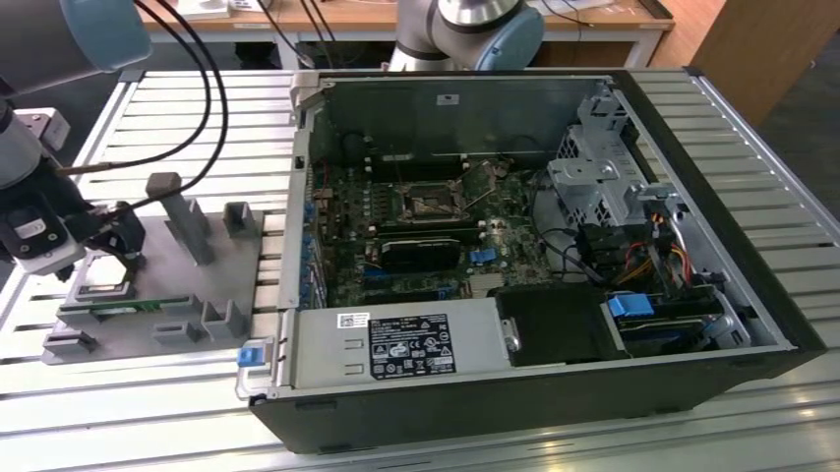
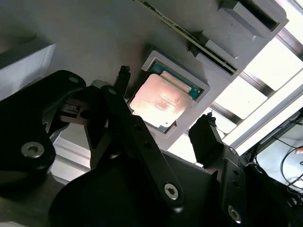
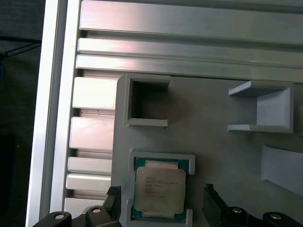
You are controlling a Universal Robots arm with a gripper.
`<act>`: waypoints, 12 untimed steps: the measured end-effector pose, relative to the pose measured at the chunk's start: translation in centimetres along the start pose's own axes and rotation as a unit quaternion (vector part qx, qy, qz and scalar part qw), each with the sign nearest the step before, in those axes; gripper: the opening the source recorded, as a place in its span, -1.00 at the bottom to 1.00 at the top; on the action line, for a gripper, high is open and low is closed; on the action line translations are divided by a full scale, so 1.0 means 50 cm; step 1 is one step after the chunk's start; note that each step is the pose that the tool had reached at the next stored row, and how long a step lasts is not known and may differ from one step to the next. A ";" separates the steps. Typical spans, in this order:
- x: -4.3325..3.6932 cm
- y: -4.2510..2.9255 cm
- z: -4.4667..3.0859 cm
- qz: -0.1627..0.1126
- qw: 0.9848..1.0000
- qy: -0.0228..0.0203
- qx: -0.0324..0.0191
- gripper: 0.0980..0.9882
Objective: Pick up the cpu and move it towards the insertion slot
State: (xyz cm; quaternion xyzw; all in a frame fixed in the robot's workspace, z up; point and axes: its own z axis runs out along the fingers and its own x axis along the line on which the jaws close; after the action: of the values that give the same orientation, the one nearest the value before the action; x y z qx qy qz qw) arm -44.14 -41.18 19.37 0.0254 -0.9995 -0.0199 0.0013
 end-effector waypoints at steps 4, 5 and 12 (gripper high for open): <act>0.001 0.001 0.005 0.000 1.000 0.000 0.000 0.49; 0.001 0.001 0.006 0.000 1.000 0.000 0.000 0.34; 0.002 0.004 0.009 0.000 1.000 0.000 -0.001 0.30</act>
State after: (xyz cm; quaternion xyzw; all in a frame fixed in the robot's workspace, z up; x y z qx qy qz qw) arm -44.27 -41.00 18.90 0.0253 -0.9995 -0.0209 0.0013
